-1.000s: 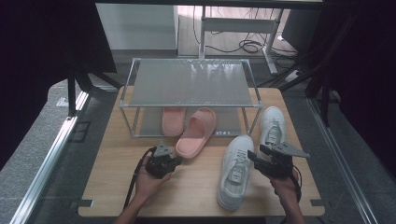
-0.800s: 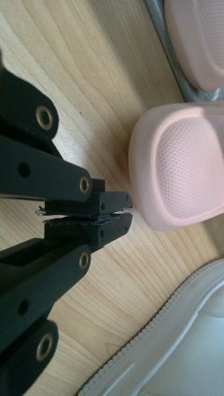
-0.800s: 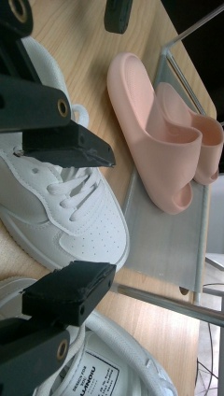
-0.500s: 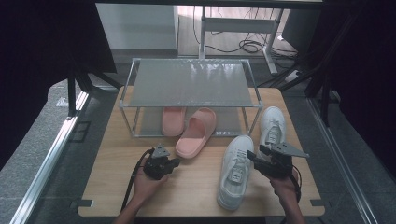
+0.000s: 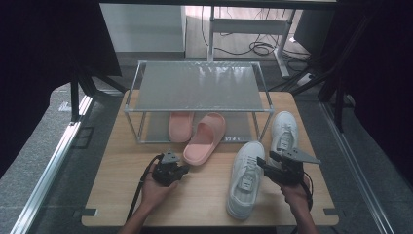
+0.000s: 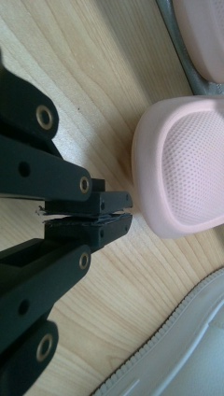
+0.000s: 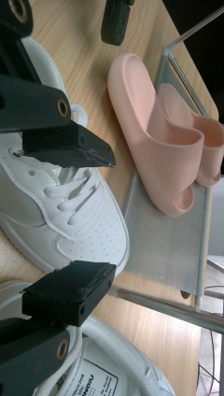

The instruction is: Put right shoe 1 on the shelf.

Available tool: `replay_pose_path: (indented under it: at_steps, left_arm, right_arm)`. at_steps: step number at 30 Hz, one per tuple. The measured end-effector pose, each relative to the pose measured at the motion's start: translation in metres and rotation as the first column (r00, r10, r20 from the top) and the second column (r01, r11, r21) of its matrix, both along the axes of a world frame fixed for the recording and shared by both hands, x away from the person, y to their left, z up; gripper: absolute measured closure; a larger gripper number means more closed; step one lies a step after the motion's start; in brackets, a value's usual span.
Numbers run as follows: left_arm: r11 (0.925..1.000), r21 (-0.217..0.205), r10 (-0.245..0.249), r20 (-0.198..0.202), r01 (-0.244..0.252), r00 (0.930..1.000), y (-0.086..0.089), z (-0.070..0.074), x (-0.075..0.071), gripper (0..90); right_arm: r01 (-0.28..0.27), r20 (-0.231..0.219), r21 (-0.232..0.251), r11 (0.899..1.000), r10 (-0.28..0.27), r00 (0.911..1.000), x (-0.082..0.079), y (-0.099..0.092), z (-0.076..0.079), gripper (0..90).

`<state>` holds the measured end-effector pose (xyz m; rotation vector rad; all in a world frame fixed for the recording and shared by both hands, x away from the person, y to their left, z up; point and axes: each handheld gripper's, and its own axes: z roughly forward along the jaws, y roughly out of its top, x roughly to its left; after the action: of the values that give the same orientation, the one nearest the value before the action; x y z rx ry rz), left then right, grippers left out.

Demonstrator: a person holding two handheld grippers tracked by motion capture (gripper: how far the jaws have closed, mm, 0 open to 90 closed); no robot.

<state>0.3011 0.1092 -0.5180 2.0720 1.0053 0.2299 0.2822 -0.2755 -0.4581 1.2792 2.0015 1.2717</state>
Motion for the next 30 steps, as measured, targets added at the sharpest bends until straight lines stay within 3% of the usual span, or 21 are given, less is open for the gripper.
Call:
replay_pose_path:
  at_steps: [6,30]
  left_arm:
    - [0.9997,0.026,-0.003,-0.002,0.003,1.0000,-0.007,-0.003,0.006,87.7]
    - [0.9977,0.050,-0.045,-0.023,0.046,0.9987,-0.044,-0.004,0.029,86.9]
  right_arm:
    - [0.000,0.004,0.002,1.000,0.000,1.0000,0.000,0.000,0.001,41.7]
    - [0.006,0.008,0.005,1.000,-0.007,0.9999,0.000,-0.004,0.002,41.7]
